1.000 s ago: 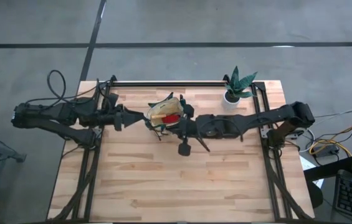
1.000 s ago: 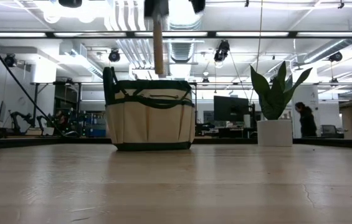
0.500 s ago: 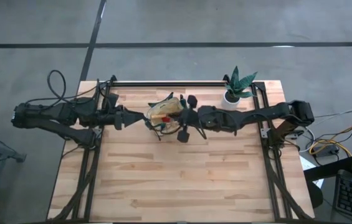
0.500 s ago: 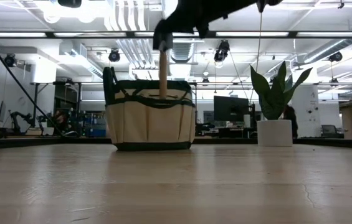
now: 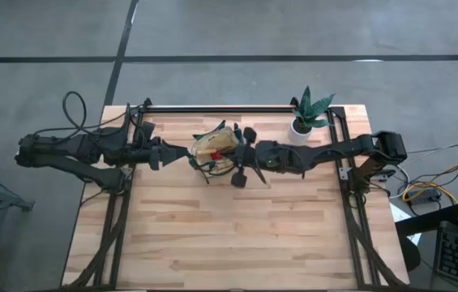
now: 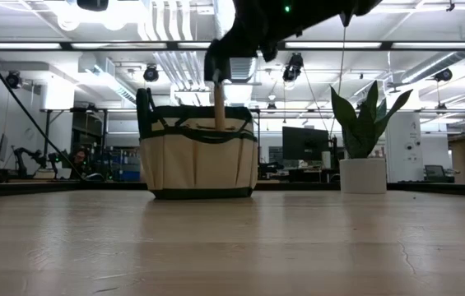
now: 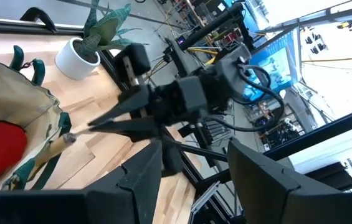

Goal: Pick & Place Garden tools in Gardening bag
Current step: Put the trowel into the gardening bag

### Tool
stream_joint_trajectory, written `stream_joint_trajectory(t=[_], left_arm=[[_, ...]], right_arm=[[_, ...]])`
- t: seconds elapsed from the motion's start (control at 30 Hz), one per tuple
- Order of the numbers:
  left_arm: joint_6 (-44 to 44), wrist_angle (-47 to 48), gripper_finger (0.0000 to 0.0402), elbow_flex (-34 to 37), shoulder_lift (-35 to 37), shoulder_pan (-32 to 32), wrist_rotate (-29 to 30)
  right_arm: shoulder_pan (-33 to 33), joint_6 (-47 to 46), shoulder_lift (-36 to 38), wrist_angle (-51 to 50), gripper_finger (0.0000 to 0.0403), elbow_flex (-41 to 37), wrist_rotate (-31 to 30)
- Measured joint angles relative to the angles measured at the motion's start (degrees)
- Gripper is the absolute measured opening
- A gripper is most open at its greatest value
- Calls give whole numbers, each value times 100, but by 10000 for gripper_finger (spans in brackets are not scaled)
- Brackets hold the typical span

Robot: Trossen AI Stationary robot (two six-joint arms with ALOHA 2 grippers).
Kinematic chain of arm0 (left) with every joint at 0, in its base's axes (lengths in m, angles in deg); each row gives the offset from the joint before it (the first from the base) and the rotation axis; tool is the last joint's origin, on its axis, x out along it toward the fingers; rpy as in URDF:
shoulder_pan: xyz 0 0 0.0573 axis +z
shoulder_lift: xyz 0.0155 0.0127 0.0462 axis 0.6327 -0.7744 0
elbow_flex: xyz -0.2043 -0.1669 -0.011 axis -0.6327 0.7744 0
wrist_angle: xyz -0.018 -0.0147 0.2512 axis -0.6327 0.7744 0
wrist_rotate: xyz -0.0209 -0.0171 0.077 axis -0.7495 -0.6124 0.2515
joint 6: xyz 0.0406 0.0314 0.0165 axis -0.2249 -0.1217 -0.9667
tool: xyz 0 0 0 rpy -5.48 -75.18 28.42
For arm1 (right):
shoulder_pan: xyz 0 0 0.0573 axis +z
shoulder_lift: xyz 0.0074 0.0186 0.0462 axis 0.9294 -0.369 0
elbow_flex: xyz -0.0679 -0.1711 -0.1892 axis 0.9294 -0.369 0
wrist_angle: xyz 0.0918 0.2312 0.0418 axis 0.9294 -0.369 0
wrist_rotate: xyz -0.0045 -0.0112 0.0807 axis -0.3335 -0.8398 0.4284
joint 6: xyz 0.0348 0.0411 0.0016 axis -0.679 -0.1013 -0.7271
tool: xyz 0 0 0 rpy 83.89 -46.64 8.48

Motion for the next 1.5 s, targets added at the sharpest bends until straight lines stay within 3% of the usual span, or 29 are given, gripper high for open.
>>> stream_joint_trajectory(t=[0.4, 0.7, 1.2, 1.37, 1.5], left_arm=[[-15, 17, 186, 0, -12, 0, 0], [-32, 20, 186, 0, -24, 0, 1], [-39, 24, 186, 2, -96, 0, -10], [-35, 24, 186, 2, -96, 0, -62], [-37, 24, 186, 2, -97, 0, -115]], right_arm=[[-48, 52, -24, 11, 8, -303, 24], [-85, -437, -24, 15, 14, -309, 17], [-133, -576, -57, -27, 166, -365, -30], [-129, -600, -57, -190, 183, -390, 20], [-126, -754, -60, -881, 171, -396, 245]])
